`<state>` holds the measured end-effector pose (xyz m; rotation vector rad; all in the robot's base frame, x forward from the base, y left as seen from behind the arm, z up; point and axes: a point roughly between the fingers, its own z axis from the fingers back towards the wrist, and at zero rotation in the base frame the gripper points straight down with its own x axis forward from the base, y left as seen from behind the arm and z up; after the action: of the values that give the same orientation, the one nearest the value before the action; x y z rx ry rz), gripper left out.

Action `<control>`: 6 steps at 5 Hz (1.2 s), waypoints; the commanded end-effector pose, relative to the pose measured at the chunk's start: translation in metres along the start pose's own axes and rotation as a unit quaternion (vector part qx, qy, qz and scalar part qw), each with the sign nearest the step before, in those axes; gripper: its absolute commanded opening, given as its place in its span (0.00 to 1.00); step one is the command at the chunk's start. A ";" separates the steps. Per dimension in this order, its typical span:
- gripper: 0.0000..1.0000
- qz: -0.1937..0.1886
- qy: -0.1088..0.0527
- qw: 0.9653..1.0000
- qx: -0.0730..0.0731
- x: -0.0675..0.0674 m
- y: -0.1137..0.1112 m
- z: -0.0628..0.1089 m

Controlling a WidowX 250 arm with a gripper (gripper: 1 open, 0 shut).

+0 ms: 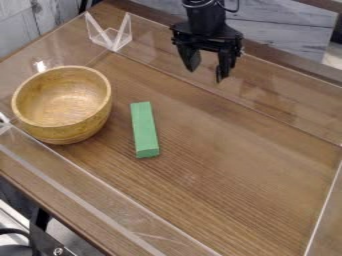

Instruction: Put the green block in the brown bowl

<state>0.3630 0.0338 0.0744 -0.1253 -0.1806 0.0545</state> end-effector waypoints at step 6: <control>1.00 0.007 -0.029 1.000 0.002 0.018 0.002 0.013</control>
<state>0.3658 0.0368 0.0686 -0.1332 -0.1673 0.0842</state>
